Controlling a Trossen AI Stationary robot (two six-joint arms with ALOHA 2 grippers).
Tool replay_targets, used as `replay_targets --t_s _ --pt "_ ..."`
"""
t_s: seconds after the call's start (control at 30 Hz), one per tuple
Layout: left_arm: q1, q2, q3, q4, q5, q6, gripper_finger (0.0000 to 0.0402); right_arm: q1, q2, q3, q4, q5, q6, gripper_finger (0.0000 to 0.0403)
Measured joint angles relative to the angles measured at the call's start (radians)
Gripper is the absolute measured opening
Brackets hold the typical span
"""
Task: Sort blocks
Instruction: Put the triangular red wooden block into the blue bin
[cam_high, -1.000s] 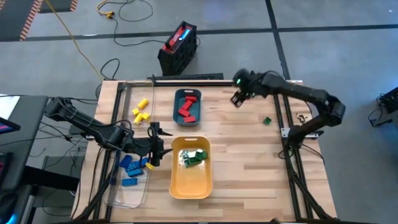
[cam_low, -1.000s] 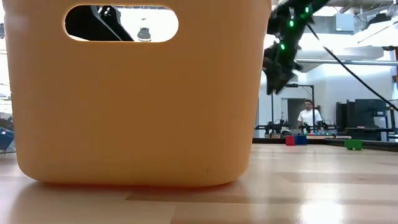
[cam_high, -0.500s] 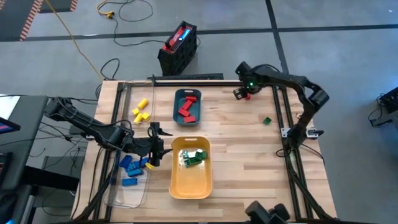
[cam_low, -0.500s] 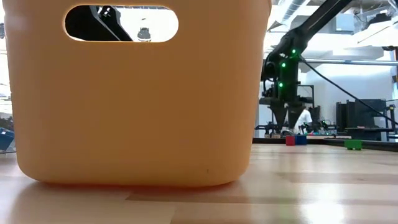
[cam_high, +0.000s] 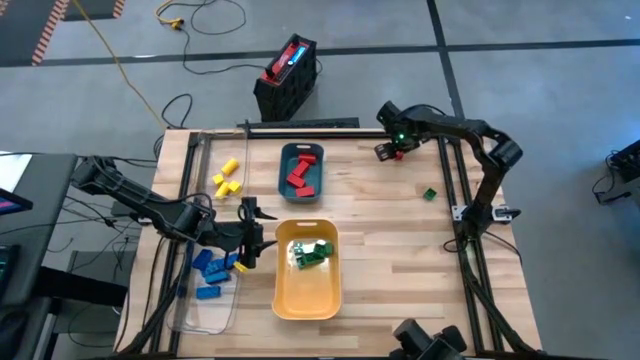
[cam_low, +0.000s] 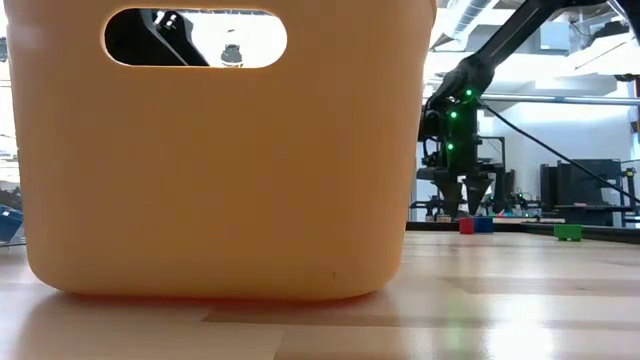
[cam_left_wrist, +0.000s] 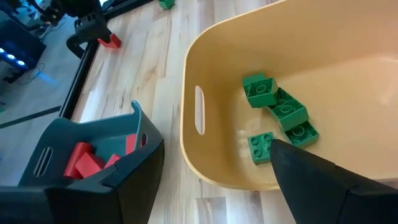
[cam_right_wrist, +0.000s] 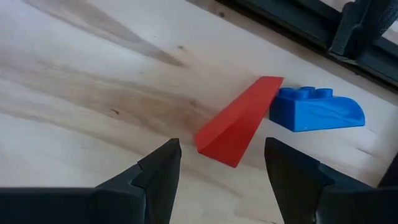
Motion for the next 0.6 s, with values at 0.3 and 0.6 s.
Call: replay_targets --t_s 0.3,0.6 --pt "0.000 0.000 0.000 -0.006 0.001 -0.007 0.0288 -0.012 0.000 -0.007 0.005 0.004 0.019 0.0240" --pt "0.000 0.000 0.000 -0.006 0.030 -0.012 0.0288 -0.024 0.042 -0.008 0.027 -0.024 0.038 0.0240"
